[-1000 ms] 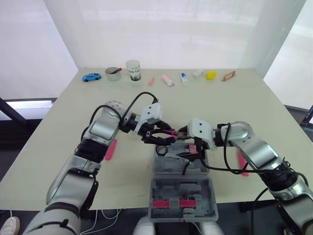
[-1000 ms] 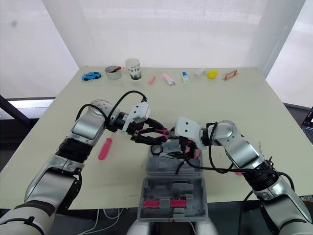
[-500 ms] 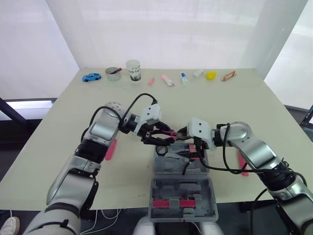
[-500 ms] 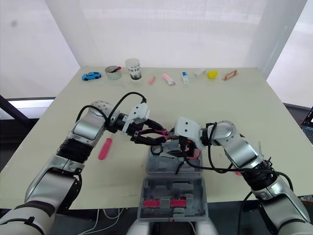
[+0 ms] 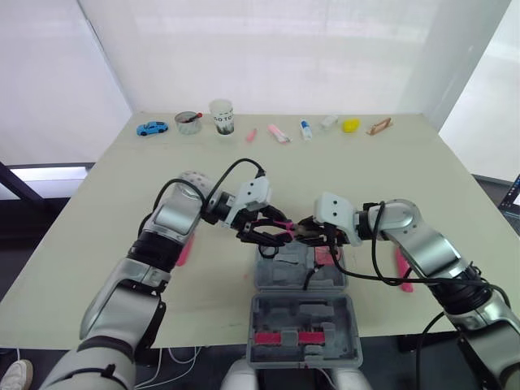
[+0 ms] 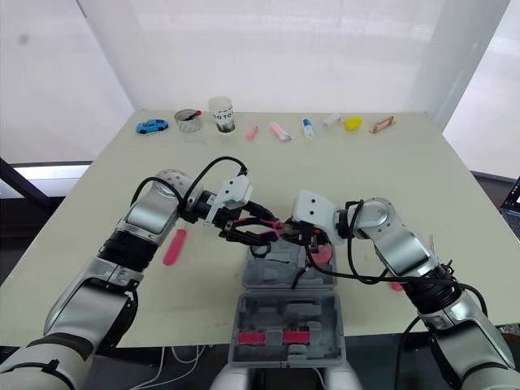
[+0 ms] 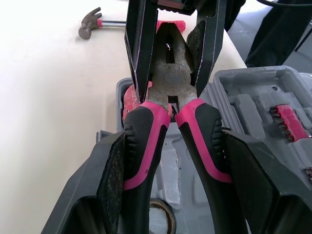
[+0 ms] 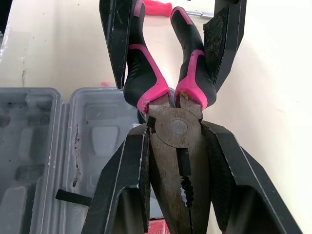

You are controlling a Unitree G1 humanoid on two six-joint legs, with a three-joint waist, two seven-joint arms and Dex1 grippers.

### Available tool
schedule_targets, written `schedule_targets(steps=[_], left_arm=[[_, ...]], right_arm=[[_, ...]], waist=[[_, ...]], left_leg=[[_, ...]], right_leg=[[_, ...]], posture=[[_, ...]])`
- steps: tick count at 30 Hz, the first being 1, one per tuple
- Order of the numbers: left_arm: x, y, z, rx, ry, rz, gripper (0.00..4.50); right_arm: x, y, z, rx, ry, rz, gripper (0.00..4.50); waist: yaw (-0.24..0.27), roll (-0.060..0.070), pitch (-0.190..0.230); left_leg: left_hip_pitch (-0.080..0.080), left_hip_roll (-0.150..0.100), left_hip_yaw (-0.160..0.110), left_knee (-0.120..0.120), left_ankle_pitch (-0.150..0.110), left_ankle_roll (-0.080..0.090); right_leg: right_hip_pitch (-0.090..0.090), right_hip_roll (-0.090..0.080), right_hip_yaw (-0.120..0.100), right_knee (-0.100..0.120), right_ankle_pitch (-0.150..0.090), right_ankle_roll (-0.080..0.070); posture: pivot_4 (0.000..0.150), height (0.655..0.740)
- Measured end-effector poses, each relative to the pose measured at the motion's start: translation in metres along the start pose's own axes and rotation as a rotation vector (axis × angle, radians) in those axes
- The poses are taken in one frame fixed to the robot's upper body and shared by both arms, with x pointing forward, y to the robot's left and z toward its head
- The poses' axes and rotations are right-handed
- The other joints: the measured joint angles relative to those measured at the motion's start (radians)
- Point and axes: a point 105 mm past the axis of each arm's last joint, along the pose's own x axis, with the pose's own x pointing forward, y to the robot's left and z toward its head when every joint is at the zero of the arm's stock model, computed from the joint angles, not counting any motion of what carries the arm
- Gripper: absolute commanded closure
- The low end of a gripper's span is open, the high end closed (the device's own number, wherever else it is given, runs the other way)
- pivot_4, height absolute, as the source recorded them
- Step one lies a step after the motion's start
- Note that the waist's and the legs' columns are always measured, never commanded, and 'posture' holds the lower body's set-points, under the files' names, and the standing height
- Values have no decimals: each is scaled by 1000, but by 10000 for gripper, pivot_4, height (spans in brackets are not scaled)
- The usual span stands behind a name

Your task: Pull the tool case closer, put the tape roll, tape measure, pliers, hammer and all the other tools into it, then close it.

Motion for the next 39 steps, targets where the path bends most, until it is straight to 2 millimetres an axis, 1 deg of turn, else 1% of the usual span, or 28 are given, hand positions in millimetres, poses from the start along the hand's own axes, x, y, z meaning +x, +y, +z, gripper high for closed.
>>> schedule_targets(steps=[4,5,7,8,9,13,16,17,19,21,22,23,25,28,30,32,33,34,37,39], left_arm=[[0,-1,-1,-21,-9,-10,19318],[0,-1,-1,-32,-13,-13,11323],[-1,-1,-1,-48,-27,-10,4374],[-2,0,-1,-53,-33,-4,1612],[-5,1,0,-54,-46,7,606],[-13,3,-2,-38,-94,44,606],[-25,-4,-25,-78,-123,89,606],[-27,-5,-28,-84,-124,93,606],[-37,-14,-34,-111,-164,102,606],[-44,-20,-31,-132,-223,106,606],[-53,-28,-29,-144,-251,101,606],[-57,-31,-29,-148,-254,103,606],[-73,-43,-33,-157,-250,117,606],[-83,-55,-39,-152,-221,120,606],[-89,-59,-43,-128,-184,132,606],[-93,-61,-45,-105,-165,137,606],[-102,-66,-48,-101,-126,146,606],[-105,-67,-49,-96,-114,150,606],[-111,-74,-53,-89,-69,143,606],[-112,-78,-53,-88,-68,136,606]], right_arm=[[0,1,0,1,1,8,35205],[0,1,0,1,0,10,35205],[0,1,0,2,0,11,35205],[1,2,0,3,-2,12,35205],[1,3,0,7,-4,15,35205],[0,3,-3,12,-8,12,35205],[-10,1,-23,69,25,-23,35205],[-12,1,-26,79,30,-30,35205],[-18,0,-34,91,37,-56,35205],[-24,0,-40,93,38,-74,35205],[-31,2,-47,97,52,-88,35205],[-34,2,-51,104,60,-94,35205],[-45,3,-63,138,81,-122,35205],[-54,3,-70,147,93,-138,35205],[-56,5,-73,156,96,-137,35205],[-56,7,-73,157,92,-131,35205],[-58,11,-74,132,92,-108,35205],[-59,12,-76,122,101,-104,35205],[-60,14,-75,73,114,-85,35205],[-56,18,-74,47,114,-58,35205]], waist=[[0,0,0],[0,0,0],[0,0,0],[0,0,0],[-1,0,0],[-1,0,0],[-1,0,0],[-1,0,0],[0,0,0],[0,0,0],[-1,0,0],[-1,0,0],[0,0,0],[-1,0,0],[0,0,0],[0,0,0],[1,0,0],[1,1,0],[1,1,0],[1,1,0]], left_leg=[[0,0,0,0,0,0],[0,0,0,0,0,0],[0,0,0,0,0,0],[0,0,0,0,0,0],[0,0,0,0,0,0],[0,0,0,0,0,0],[0,0,0,0,0,0],[0,0,0,0,0,0],[0,0,0,0,0,0],[0,1,0,0,0,0],[0,1,0,0,0,0],[0,1,0,0,0,0],[0,1,0,0,0,0],[1,1,1,0,0,0],[1,1,1,0,0,0],[1,1,1,1,0,0],[1,1,1,1,0,0],[1,1,2,1,0,0],[1,1,2,1,0,0],[1,2,2,1,0,0]], right_leg=[[0,0,0,0,0,0],[0,0,0,0,0,0],[0,0,0,0,0,0],[0,0,0,0,0,0],[0,0,0,0,0,0],[0,0,0,0,0,0],[0,0,0,0,0,0],[0,0,0,0,0,0],[0,0,0,0,0,0],[0,0,0,0,0,0],[0,0,0,0,0,0],[0,0,0,0,0,0],[0,0,0,0,0,0],[0,0,0,1,0,0],[0,0,0,1,0,0],[0,0,0,1,0,0],[0,0,0,1,0,0],[0,0,0,1,0,0],[0,0,1,0,0,0],[0,0,1,1,0,0]], posture=[[1500,7400],[1500,7400],[1500,7400],[1500,7400],[1500,7400],[1500,7400],[1500,7400],[1500,7400],[1500,7400],[1500,7400],[1500,7400],[1500,7400],[1500,7400],[1500,7400],[1500,7400],[1500,7400],[1500,7400],[1500,7400],[1500,7400],[1500,7400]])
